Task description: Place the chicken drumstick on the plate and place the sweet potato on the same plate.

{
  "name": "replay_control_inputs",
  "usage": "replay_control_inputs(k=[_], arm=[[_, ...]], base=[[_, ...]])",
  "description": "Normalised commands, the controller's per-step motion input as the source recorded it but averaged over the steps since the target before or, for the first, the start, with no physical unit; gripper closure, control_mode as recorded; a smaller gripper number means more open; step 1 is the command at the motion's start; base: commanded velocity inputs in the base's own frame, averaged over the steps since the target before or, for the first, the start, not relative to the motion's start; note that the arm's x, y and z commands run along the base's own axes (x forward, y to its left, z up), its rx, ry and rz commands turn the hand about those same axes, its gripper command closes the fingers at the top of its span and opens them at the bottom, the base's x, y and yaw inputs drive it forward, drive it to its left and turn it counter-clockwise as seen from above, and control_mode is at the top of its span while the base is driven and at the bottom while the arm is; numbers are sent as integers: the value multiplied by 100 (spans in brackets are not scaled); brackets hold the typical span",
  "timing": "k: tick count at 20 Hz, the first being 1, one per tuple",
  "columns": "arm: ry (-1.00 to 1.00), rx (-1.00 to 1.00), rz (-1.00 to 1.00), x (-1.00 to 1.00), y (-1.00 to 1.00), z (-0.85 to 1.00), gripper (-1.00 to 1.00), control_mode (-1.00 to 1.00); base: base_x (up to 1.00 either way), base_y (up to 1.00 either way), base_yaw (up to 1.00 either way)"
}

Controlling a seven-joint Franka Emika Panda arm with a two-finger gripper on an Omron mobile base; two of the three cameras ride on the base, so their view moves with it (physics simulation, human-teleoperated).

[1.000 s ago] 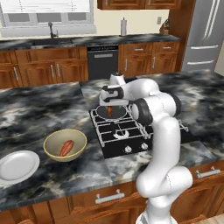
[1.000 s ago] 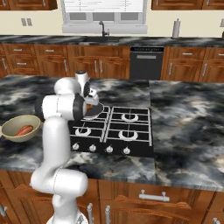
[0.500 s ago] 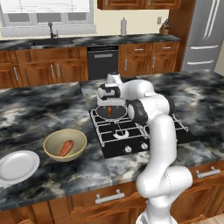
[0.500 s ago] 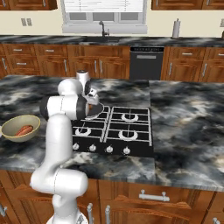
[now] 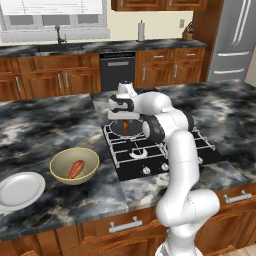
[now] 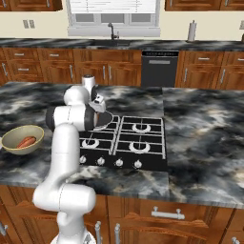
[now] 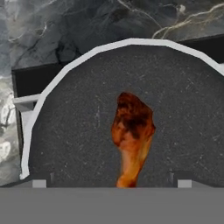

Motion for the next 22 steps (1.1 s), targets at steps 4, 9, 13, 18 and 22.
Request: replay_control_inputs(k=[4, 9, 13, 18, 22], arm=[[0, 0, -11, 4, -14, -1, -100, -100], [0, 0, -9, 11, 0, -9, -100, -100], [1, 0, -9, 2, 0, -34, -100, -100], [1, 0, -10, 2, 0, -28, -100, -100], [0, 0, -9, 0, 0, -14, -100, -100]], base=[[0, 0, 0], [0, 0, 0], [0, 0, 0], [0, 0, 0], [0, 0, 0]])
